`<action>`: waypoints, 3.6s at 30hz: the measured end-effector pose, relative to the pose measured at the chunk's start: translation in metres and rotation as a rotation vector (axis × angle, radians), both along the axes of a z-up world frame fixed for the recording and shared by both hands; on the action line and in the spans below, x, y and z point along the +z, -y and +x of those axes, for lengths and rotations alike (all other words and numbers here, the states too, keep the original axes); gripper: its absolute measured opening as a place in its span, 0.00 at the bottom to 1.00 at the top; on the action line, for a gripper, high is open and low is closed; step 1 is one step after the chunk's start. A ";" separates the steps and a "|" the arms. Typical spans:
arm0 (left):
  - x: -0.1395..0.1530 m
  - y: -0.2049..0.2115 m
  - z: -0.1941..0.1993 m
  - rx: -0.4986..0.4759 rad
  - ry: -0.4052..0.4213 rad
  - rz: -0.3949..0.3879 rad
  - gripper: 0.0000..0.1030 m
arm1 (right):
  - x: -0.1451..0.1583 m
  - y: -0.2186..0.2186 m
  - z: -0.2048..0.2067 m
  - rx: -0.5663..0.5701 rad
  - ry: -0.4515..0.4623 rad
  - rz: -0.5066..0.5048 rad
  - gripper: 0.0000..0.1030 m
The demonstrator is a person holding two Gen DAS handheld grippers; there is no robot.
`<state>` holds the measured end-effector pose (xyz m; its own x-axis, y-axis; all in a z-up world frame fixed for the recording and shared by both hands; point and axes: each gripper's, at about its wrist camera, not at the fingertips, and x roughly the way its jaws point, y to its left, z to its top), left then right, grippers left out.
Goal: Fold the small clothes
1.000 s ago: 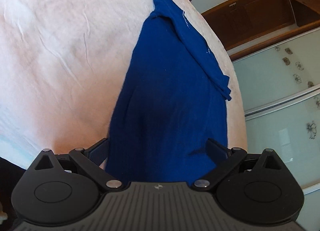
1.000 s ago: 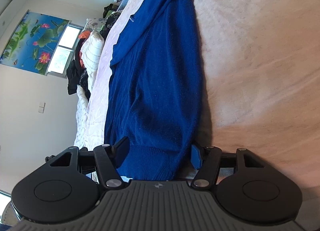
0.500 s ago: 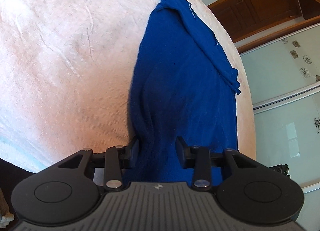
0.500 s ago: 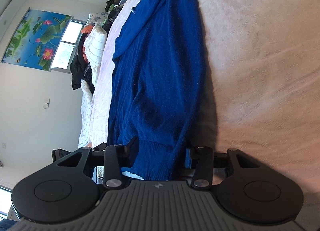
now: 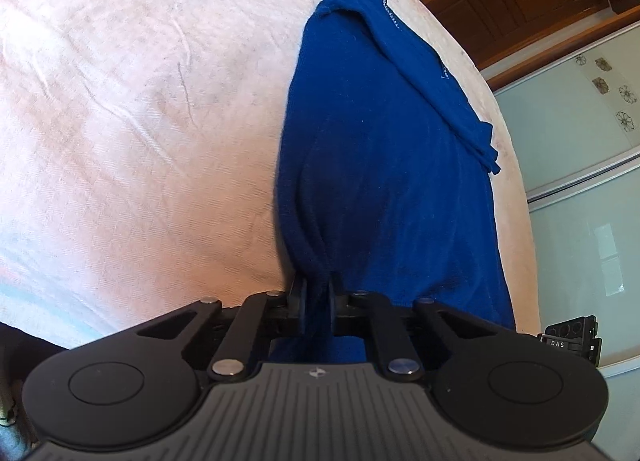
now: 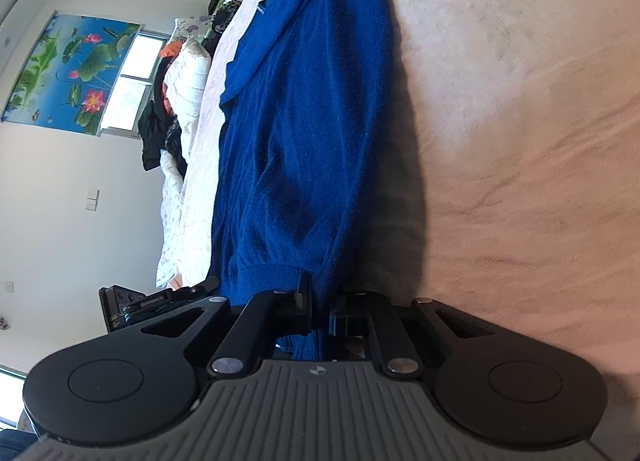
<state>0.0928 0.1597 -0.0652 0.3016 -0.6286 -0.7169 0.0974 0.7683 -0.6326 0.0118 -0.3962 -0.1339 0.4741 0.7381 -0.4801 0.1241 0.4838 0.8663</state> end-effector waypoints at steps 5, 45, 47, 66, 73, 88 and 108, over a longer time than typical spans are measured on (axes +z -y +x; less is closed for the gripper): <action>0.008 0.008 -0.003 -0.019 0.035 0.037 0.07 | 0.007 0.000 0.000 0.016 0.014 -0.001 0.10; 0.063 0.157 0.144 -0.256 1.052 0.768 0.09 | 0.026 0.122 0.273 -0.359 0.173 -0.015 0.75; 0.041 0.169 0.115 -0.388 1.245 0.941 0.09 | 0.048 0.109 0.254 -0.328 0.270 -0.223 0.75; 0.013 0.181 0.124 -1.001 1.575 1.194 0.87 | 0.084 0.026 0.229 0.066 0.476 -0.850 0.75; -0.009 0.197 0.131 -1.214 1.585 1.234 0.78 | 0.084 0.033 0.238 0.035 0.460 -0.845 0.75; -0.012 0.207 0.140 -1.362 1.469 1.239 0.71 | 0.081 0.043 0.235 0.018 0.450 -0.772 0.75; 0.071 0.203 0.222 -0.831 1.000 0.537 0.11 | 0.070 0.001 0.222 0.347 0.794 -1.153 0.62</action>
<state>0.3153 -0.0431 0.0054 0.5006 -0.5944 -0.6293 0.8641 0.3877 0.3211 0.2335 -0.3970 -0.0643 0.7746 0.2592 -0.5769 -0.4628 0.8540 -0.2377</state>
